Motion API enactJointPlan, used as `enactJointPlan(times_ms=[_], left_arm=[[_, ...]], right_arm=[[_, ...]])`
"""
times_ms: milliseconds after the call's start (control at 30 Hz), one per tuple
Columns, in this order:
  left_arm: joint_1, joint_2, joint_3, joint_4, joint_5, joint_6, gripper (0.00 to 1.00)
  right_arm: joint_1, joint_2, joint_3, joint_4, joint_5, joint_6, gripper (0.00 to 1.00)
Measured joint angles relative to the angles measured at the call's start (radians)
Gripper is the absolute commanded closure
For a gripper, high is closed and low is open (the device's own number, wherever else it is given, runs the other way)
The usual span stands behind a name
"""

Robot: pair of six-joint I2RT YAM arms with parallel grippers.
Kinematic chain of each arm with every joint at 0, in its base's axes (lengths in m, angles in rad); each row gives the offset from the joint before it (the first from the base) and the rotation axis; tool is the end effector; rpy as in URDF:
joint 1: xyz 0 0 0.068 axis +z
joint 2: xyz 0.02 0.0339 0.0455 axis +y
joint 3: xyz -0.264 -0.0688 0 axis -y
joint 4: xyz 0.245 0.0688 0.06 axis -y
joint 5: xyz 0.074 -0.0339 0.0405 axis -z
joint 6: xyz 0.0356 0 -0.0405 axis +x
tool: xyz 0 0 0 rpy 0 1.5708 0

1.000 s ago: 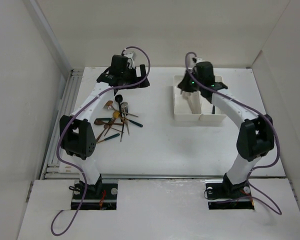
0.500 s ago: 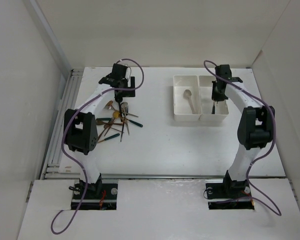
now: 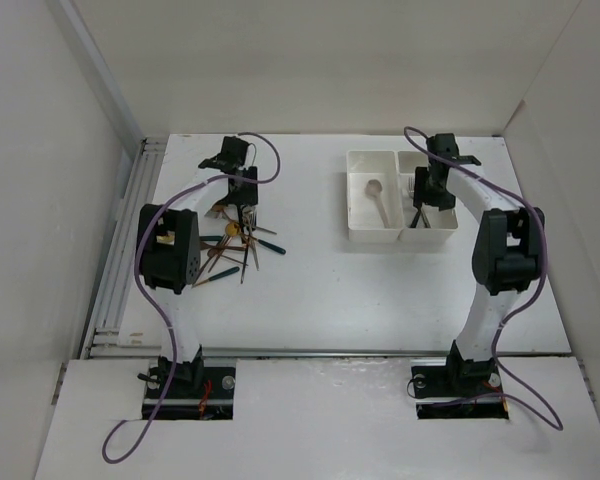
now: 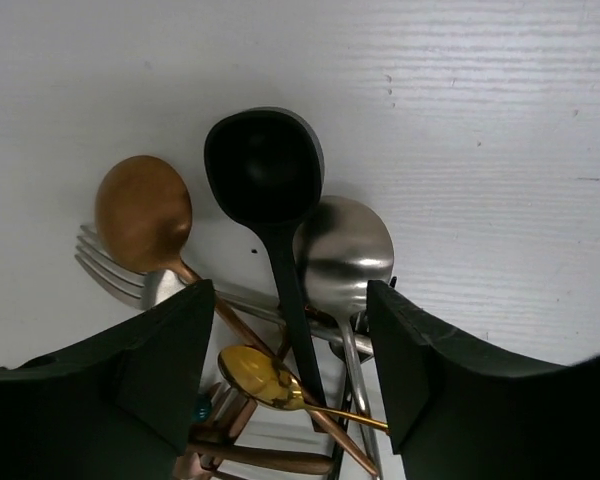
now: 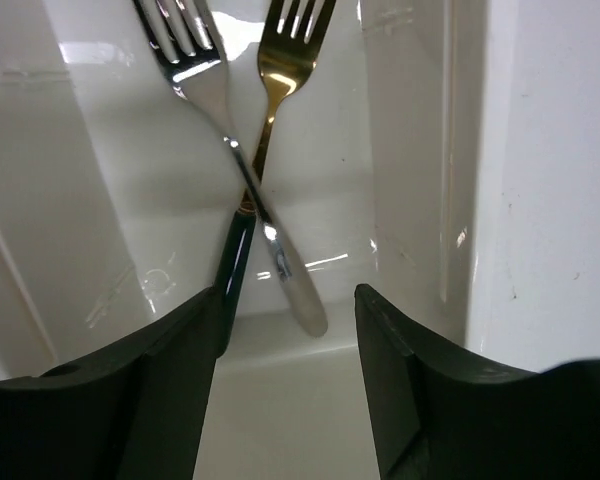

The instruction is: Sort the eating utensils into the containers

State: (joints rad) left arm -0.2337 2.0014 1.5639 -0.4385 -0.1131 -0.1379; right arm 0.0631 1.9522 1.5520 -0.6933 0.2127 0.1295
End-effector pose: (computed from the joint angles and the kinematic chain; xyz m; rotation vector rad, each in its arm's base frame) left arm 0.4363 -0.0997 0.2199 0.0668 2.4384 -0.0274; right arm 0.4169 0.0188 0.2217 0.1561 2.6352 -0.2187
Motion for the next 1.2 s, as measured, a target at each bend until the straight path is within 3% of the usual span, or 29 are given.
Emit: enactJointPlan(times_ms=[133,500,667,1200], left_arm=[[0.0,0.037,0.0,-0.001,0.018,0.002,0.58],[0.032,0.053,0.003,0.007,0.063,-0.005,0.58],[0.034,0.053,0.003,0.0,0.072,-0.005,0.44],[0.067,-0.032,-0.049,-0.015,0.104,-0.009,0.56]], right_arm=[[0.005,-0.038,0.0,0.002,-0.011,-0.001,0.39],[0.016,-0.149,0.003,0.006,-0.011,-0.003,0.39],[0.016,-0.153,0.003,0.005,-0.015,-0.008,0.39],[0.058,-0.153,0.003,0.005,-0.01,-0.034,0.39]])
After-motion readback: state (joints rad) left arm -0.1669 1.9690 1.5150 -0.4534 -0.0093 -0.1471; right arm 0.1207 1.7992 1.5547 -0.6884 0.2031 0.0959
